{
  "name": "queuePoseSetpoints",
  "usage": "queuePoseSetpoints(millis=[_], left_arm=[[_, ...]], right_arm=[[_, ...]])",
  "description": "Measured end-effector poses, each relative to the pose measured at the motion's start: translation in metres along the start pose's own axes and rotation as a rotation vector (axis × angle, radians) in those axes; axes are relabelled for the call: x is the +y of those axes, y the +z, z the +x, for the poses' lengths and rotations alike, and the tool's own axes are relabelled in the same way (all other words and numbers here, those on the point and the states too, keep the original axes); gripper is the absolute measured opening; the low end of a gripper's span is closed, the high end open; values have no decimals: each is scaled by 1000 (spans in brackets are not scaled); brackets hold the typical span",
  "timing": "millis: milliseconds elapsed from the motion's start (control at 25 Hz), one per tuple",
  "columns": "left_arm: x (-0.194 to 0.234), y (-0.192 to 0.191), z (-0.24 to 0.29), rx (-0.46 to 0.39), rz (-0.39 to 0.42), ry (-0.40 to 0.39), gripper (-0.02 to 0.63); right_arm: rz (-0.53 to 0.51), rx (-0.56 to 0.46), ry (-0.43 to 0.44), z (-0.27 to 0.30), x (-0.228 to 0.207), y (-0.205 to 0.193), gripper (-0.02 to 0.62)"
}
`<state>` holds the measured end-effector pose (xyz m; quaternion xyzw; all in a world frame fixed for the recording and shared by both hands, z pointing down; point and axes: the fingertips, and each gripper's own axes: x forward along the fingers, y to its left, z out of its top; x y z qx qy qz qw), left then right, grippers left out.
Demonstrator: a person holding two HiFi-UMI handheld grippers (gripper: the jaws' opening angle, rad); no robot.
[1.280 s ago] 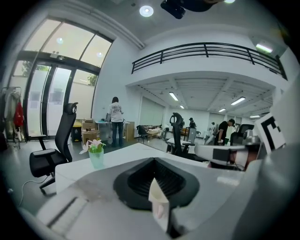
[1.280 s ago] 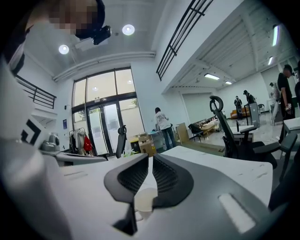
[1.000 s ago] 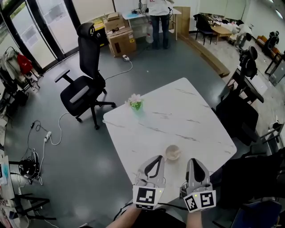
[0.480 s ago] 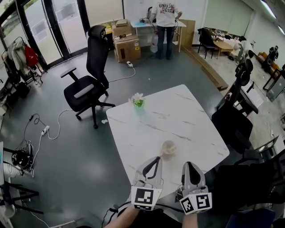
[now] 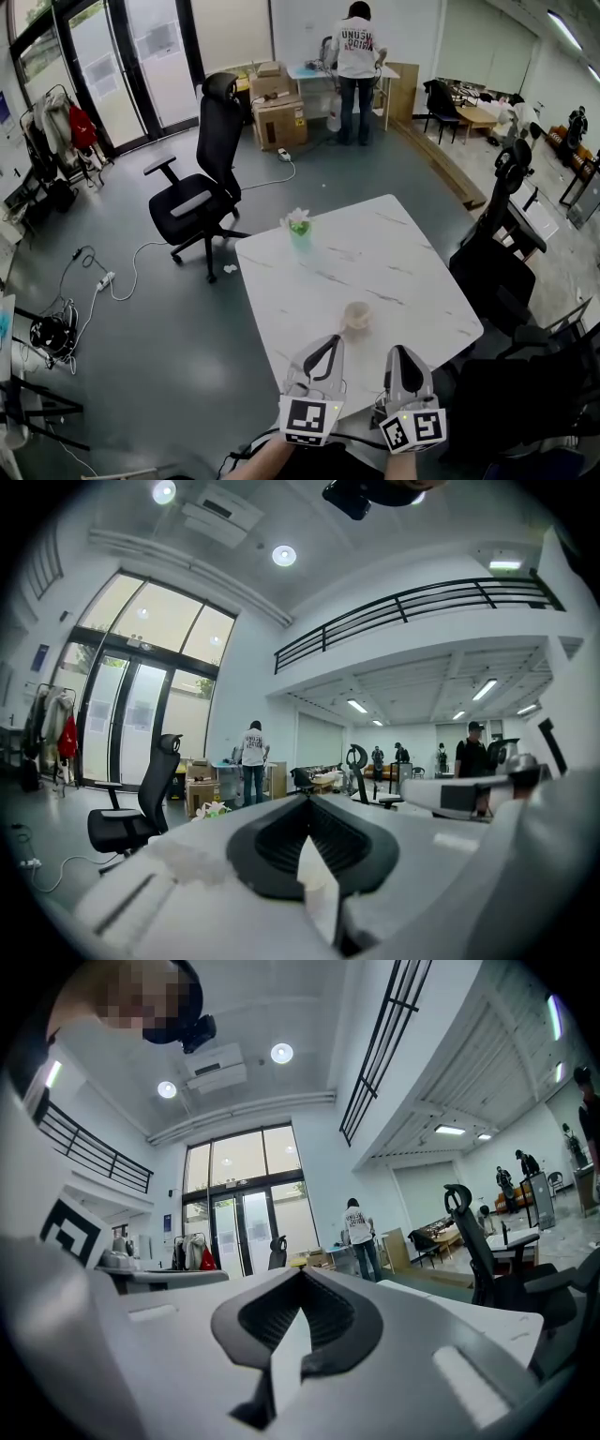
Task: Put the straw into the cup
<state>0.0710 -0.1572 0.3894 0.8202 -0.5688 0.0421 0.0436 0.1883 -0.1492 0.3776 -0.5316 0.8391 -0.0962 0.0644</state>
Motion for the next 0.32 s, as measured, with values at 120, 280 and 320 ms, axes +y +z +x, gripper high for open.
queuePoseSetpoints(millis=[120,280,320], left_arm=[[-2,0,-1,-1,4,0,2],[-2,-6,3,8,6,6,2],[-2,-8,4,12,6,7,2]], right_arm=[[6,-3,-2,-2,-2,-1,0],[13,3,1,0,-8,-6,0],[16,5,1,0,-9,-8,0]])
